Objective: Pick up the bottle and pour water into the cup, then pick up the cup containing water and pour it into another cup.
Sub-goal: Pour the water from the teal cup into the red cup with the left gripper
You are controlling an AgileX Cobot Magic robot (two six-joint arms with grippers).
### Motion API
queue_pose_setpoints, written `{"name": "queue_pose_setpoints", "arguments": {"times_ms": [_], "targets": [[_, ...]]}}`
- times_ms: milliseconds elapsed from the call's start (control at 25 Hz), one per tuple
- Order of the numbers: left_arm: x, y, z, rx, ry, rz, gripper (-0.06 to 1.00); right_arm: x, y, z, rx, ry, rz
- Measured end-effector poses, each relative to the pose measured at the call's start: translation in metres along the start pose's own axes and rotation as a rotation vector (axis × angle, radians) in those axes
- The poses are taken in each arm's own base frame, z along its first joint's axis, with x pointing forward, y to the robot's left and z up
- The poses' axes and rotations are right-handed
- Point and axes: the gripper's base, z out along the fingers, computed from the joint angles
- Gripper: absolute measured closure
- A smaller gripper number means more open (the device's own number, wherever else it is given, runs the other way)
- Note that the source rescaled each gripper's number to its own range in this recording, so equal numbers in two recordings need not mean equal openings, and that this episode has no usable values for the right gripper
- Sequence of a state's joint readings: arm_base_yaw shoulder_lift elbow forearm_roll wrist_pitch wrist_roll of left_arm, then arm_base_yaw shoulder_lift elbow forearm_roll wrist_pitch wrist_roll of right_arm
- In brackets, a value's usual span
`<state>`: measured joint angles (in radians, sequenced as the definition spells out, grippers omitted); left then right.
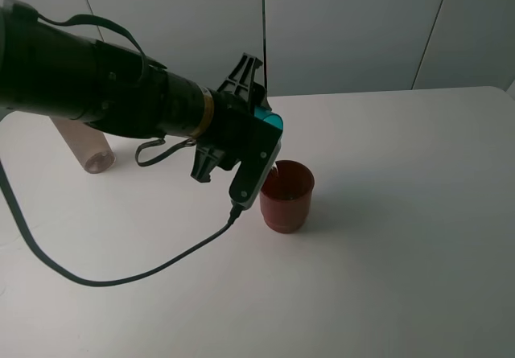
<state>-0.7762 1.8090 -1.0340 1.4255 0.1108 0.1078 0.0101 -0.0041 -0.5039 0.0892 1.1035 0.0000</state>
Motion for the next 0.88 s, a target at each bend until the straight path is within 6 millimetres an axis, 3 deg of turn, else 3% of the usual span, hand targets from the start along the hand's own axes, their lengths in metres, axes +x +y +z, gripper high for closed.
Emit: {"name": "queue_pose_setpoints", "arguments": {"times_ms": [880], "targets": [[-0.015,0.008,-0.002,-0.048,-0.007,0.253,0.86,0.000,0.000,0.000,0.000,0.000,0.000]]}}
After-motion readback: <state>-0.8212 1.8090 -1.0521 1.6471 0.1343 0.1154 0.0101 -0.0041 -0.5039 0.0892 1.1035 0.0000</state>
